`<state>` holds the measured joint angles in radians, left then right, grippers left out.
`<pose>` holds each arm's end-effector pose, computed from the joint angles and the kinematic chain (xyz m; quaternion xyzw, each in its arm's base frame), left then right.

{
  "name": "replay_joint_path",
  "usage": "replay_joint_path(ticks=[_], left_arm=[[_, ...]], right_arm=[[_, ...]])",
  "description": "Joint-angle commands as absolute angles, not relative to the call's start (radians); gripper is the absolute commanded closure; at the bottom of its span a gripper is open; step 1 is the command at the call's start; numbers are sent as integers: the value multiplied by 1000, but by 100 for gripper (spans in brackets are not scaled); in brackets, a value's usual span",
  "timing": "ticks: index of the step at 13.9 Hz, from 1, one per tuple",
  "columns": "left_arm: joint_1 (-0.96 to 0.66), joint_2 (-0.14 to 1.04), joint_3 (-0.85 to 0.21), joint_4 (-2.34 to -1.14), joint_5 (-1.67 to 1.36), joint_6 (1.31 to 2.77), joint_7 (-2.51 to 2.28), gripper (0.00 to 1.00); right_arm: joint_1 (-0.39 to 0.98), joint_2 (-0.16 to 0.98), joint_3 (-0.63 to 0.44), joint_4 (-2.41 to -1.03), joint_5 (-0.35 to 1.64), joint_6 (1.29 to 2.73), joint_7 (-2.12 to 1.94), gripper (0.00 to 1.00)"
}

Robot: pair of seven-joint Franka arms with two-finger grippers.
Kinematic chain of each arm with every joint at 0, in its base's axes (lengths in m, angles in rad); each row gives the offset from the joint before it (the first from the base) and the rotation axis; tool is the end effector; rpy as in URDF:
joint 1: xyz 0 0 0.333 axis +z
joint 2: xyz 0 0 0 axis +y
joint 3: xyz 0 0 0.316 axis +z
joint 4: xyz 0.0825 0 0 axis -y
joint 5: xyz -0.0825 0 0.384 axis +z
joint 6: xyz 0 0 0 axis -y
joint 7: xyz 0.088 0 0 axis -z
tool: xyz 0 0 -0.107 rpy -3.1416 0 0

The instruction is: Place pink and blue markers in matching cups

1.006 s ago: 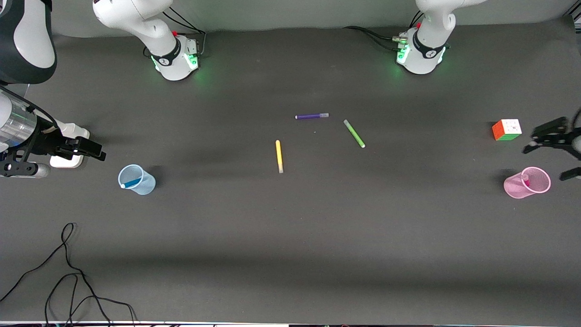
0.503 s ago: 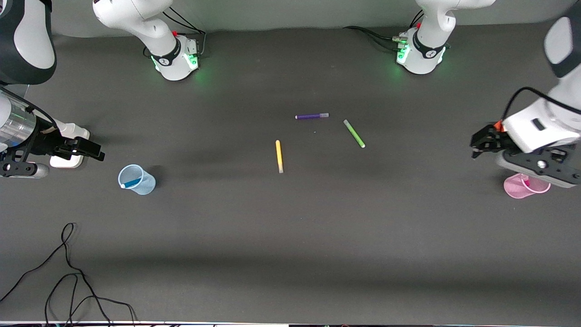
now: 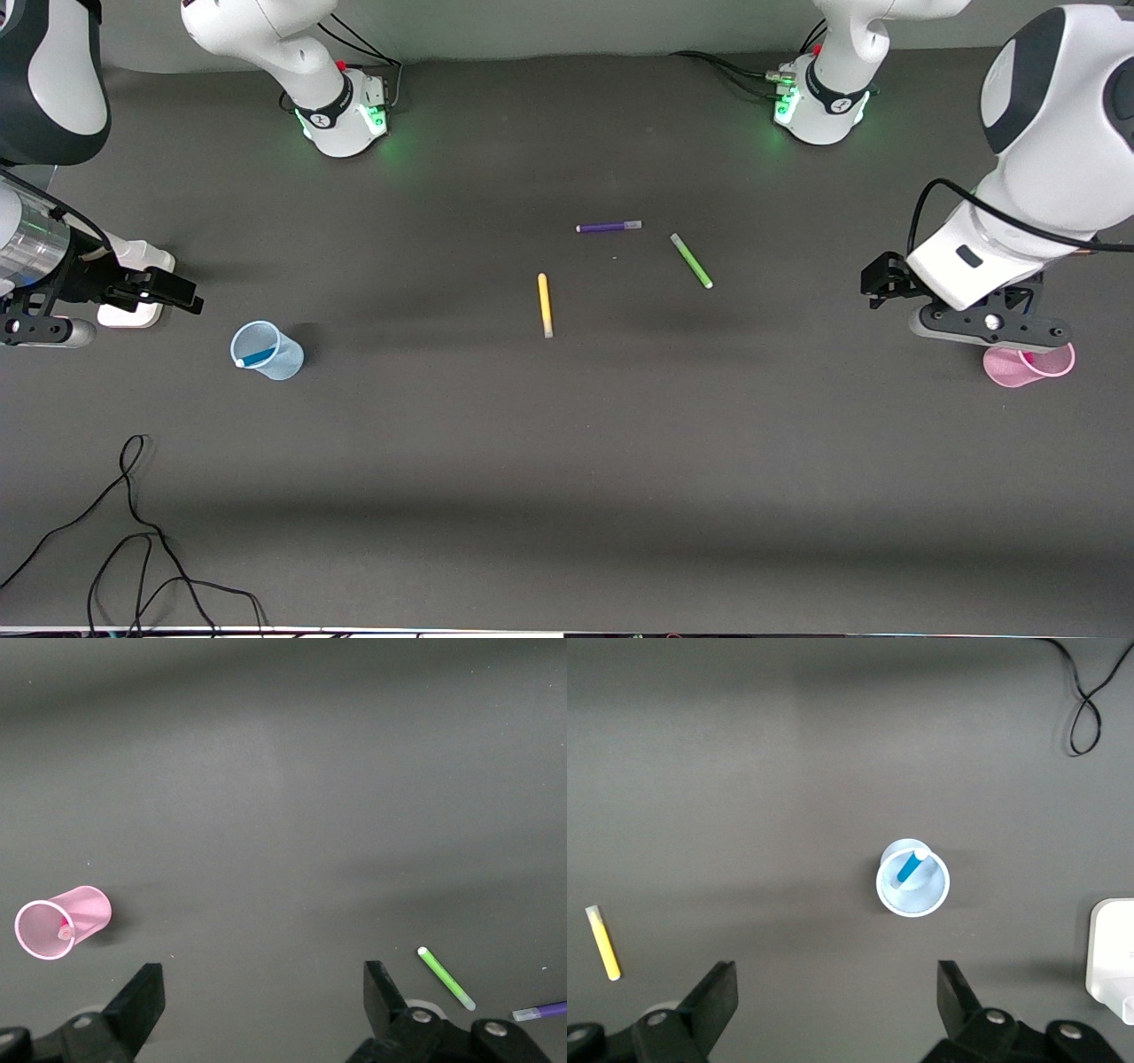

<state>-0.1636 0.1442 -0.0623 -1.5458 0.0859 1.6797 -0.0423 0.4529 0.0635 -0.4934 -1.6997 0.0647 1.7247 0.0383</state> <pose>0.5920 -0.1250 0.5627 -0.9946 0.0962 -0.0002 0.0385 0.5774 -0.0106 0.5447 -0.9987 0.0446 0.0154 0.0169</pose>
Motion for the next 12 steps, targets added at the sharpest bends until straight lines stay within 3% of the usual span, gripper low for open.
replay_joint_path(ticks=[1,12], left_arm=[[-170,141,-55,-1539,104,1637,-57,0],[-163,143,-52,-1540,109,1601,-25,0]], right_arm=[[454,67,-499,-1684,48,1713,15,0],[457,64,-497,-1681,48,1713,28,0]])
